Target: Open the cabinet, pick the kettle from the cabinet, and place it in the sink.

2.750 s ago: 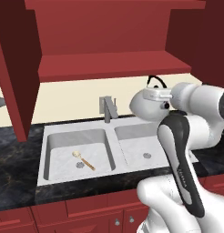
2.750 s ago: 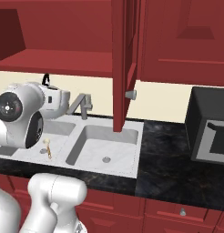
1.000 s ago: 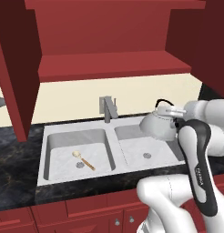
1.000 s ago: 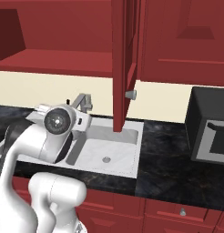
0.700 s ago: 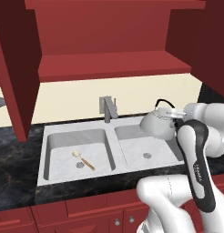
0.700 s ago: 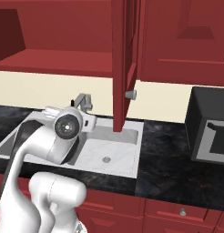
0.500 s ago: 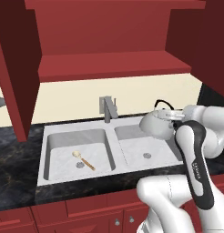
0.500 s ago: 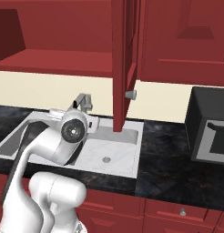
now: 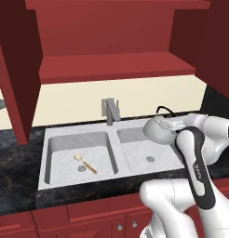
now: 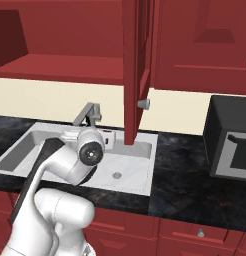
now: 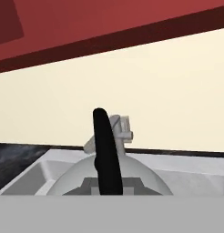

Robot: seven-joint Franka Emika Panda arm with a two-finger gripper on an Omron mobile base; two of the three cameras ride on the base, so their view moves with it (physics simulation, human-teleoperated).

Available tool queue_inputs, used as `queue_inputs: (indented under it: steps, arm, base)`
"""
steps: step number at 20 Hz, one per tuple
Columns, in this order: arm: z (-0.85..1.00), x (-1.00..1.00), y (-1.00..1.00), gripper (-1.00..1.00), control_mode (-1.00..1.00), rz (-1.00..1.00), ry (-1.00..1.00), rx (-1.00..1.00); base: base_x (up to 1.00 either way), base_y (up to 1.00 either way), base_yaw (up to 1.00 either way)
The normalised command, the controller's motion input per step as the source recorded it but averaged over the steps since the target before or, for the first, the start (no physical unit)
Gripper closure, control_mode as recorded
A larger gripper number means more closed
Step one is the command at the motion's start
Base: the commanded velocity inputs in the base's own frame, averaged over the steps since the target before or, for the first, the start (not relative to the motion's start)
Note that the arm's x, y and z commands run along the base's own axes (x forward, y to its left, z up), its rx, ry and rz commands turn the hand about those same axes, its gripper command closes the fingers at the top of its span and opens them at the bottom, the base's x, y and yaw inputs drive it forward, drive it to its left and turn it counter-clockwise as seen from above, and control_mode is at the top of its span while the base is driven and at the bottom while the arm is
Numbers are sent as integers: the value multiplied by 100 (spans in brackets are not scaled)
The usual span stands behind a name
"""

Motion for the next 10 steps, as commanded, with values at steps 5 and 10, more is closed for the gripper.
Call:
queue_inputs:
  steps: [5, 10]
  arm:
    - [-30, 31, -1, 100, -100, 1, 1, -11]
    - [-20, 28, -8, 100, -100, 4, 10, -3]
  base:
    - [0, 0, 0]
    - [0, 0, 0]
